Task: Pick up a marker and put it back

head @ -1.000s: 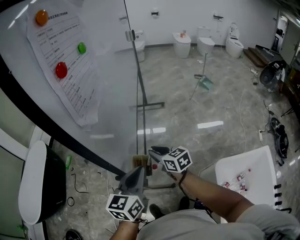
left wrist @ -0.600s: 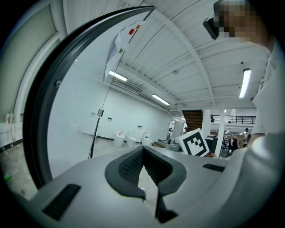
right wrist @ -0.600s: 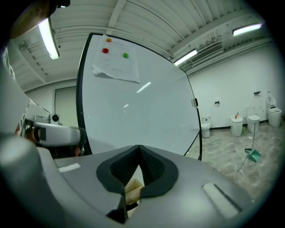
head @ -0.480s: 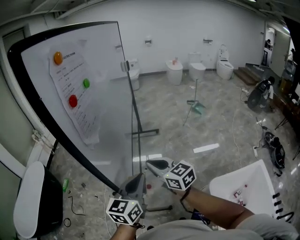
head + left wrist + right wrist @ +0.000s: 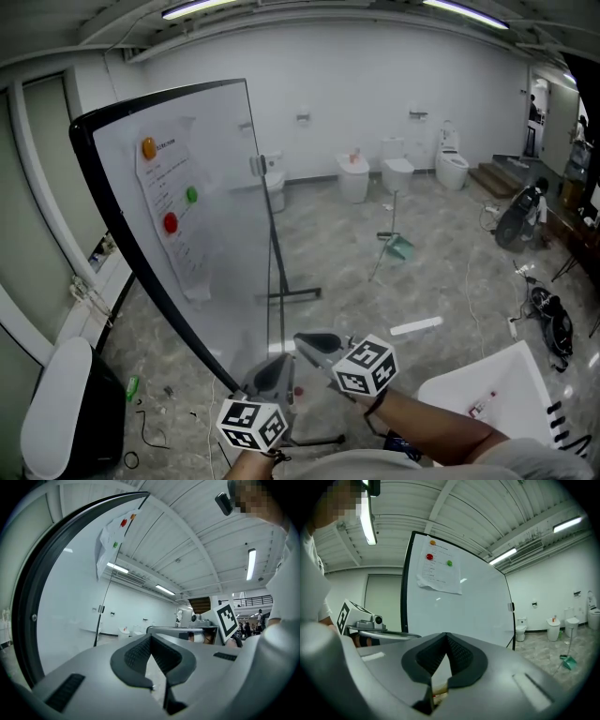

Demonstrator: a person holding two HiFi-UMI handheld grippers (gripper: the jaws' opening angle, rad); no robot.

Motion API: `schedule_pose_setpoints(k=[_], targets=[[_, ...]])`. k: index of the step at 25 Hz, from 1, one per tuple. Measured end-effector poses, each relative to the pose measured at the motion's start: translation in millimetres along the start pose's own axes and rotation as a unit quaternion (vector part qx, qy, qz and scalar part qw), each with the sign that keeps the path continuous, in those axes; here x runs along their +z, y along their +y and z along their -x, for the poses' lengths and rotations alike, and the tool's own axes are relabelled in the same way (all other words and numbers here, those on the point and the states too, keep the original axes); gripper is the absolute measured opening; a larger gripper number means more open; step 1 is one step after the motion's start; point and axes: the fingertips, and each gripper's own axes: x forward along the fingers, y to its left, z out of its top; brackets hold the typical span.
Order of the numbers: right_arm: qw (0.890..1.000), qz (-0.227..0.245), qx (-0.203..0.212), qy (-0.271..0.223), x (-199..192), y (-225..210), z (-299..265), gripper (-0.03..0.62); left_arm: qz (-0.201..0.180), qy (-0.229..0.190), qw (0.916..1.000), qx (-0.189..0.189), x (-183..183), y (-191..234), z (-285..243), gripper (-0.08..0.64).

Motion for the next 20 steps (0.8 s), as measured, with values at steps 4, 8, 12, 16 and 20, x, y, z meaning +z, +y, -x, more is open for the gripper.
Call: schedule_pose_setpoints(k=[4,8,12,16,20], targets=[[1.0,0.007,-0.003,-0.004,6,5,7,0.002,-0.003,-0.007,1.0,0.003,3,-5,3,0.002],[1.0,0.009,-0.005,-0.006,10,7,8,0.002,-0.004,-0.013,0.9999,0.005,8,-6,2,0.002],[1.0,0.008,-0.008,-0.007,11,7,11,0.002,-0.003,-0.013,0.9999,0.003,9,-8,4,0.002],[1.0,0.009,-0.012,-0.012,16,8,11,0.002,-0.003,-0.016,0.9999,0.004,11,-7,8,0.002],[1.0,0.01,-0.015,-0.014,17,10,13,0.002,-0.004,-0.016,0.9998,0.007,9,-8,12,0.002]])
